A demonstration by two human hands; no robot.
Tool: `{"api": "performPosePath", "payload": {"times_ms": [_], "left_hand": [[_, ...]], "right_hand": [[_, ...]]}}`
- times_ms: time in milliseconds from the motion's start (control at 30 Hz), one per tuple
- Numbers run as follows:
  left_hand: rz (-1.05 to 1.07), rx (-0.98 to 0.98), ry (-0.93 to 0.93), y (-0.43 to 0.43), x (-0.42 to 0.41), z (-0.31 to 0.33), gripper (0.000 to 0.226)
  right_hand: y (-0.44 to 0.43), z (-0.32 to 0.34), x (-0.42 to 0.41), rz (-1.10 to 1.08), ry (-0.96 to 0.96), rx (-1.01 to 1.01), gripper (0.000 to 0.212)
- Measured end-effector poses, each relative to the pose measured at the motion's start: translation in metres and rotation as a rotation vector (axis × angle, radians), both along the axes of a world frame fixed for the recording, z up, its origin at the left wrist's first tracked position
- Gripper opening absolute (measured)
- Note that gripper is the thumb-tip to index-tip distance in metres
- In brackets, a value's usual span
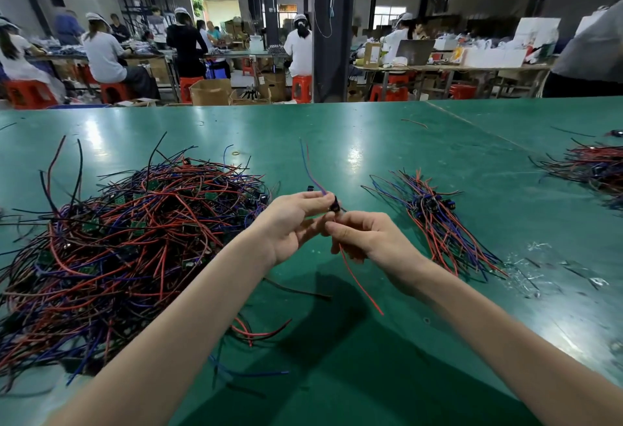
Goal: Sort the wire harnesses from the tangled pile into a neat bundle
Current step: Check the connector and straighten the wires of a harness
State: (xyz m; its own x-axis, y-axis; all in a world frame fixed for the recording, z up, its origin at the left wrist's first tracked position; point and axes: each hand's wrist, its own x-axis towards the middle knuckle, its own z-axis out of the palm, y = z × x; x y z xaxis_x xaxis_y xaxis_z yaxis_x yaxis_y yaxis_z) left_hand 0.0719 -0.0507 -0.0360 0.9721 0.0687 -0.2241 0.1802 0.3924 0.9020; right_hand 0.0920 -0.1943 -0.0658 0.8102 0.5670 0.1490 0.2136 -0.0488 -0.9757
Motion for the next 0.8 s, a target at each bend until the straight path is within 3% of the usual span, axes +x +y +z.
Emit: {"api": "performPosePath", "payload": {"times_ms": [367,633,700,800], "left_hand": [[-0.045,0.117,0.002,-0.001,-0.004,-0.002,0.011],[-0.07,0.247,-0.053,0.023,-0.012,0.027,0.021],[-0.076,0.265,-0.077,0.032,-0.016,0.037,0.021],[-0.089,0.4,-0.098,0.048,-0.02,0.046,0.02]], "right_hand": [[-0.003,0.003,0.01,-0.137,0.29,0.195,0.019],[-0.04,0.028,0.047,-0.328,0.249,0.313,0.013],[-0.056,0.026,0.065,-0.435,0.214,0.224,0.008],[-0.079,0.009,0.088,-0.604,0.211,0.009,0.02]]}}
